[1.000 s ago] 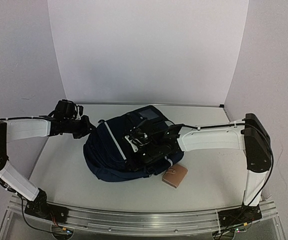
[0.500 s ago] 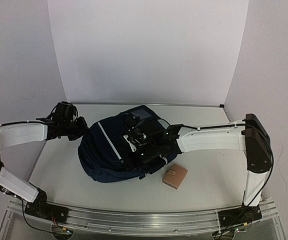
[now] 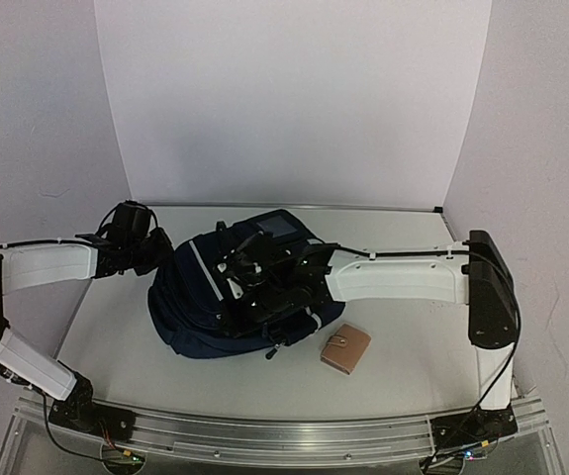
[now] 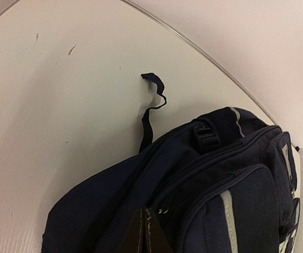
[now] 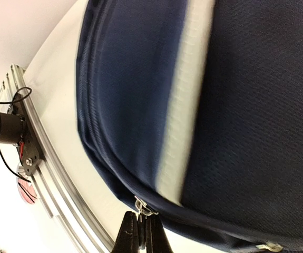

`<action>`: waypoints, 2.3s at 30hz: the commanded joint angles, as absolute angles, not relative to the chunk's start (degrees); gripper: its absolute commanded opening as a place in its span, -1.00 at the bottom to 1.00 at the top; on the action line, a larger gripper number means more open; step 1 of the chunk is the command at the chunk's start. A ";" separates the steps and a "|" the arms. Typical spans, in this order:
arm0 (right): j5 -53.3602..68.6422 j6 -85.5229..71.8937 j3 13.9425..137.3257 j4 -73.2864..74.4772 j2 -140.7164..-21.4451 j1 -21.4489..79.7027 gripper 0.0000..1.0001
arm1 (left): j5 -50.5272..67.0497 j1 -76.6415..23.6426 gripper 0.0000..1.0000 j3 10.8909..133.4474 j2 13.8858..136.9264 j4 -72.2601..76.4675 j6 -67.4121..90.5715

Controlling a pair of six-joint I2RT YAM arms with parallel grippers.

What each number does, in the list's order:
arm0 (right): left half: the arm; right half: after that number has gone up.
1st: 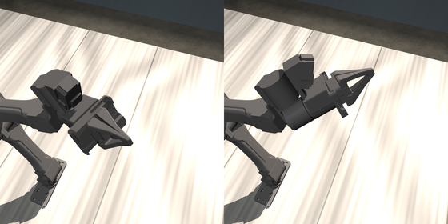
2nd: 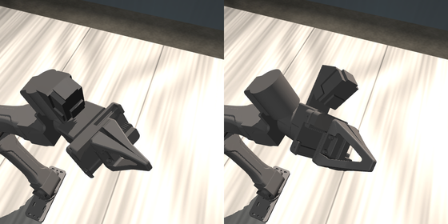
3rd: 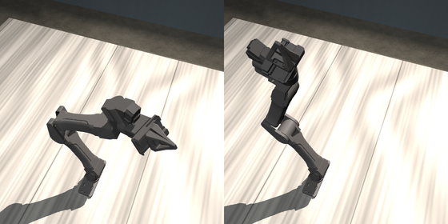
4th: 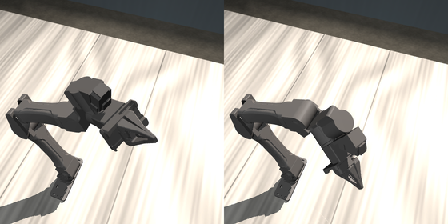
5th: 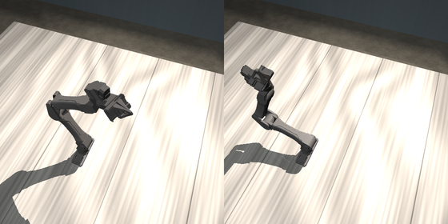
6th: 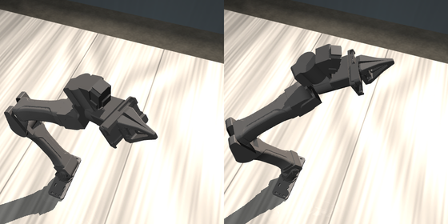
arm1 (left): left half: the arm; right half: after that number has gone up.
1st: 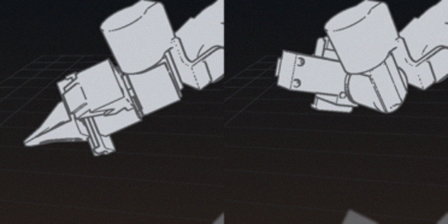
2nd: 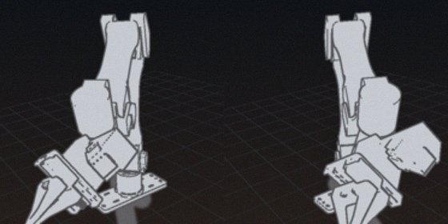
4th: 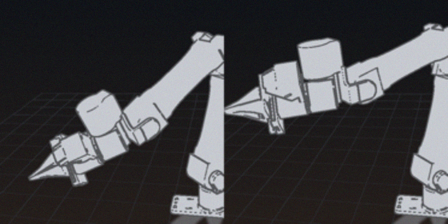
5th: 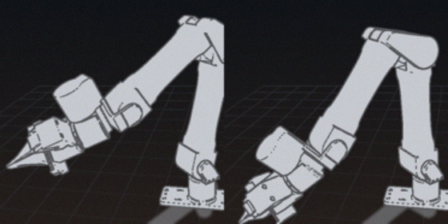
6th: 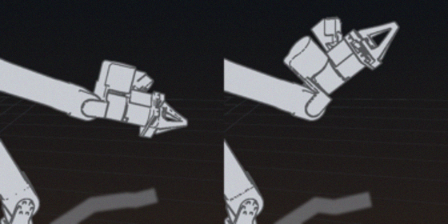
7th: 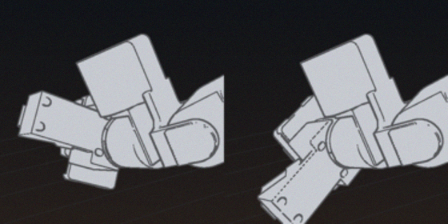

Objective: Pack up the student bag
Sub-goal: Adjust the student bag at the center of the board, then unzip the student bag at the center of the board.

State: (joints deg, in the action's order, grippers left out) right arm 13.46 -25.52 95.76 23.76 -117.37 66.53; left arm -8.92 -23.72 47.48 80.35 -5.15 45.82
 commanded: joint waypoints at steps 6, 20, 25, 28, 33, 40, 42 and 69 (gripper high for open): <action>11.44 -30.25 109.37 20.76 -124.60 69.52 -0.99 | -13.75 -25.24 -0.99 49.12 80.26 4.69 48.33; 5.49 -18.43 99.30 17.76 -113.12 69.48 0.25 | -1.74 -24.49 0.11 55.48 73.99 -13.78 38.73; 1.64 -22.85 93.13 17.67 -109.09 64.53 0.31 | 5.58 -23.06 0.59 55.30 72.31 -20.87 41.11; 4.23 -27.10 90.12 16.45 -108.60 61.13 0.38 | 9.34 -23.03 0.68 52.50 71.55 -20.07 42.97; 9.55 -30.75 87.87 12.54 -110.62 57.88 0.36 | 14.35 -23.09 0.68 47.98 70.82 -14.85 44.22; 12.45 -31.32 88.42 10.11 -113.62 56.38 0.17 | 16.68 -23.06 0.50 48.45 73.52 -14.50 43.33; 13.21 -31.27 88.92 9.58 -114.50 56.14 0.09 | 17.78 -23.05 0.41 48.29 74.43 -13.02 43.33; 4.46 -38.35 83.55 2.68 -112.16 47.79 -1.00 | 20.28 -27.05 0.36 64.43 93.73 -1.26 29.74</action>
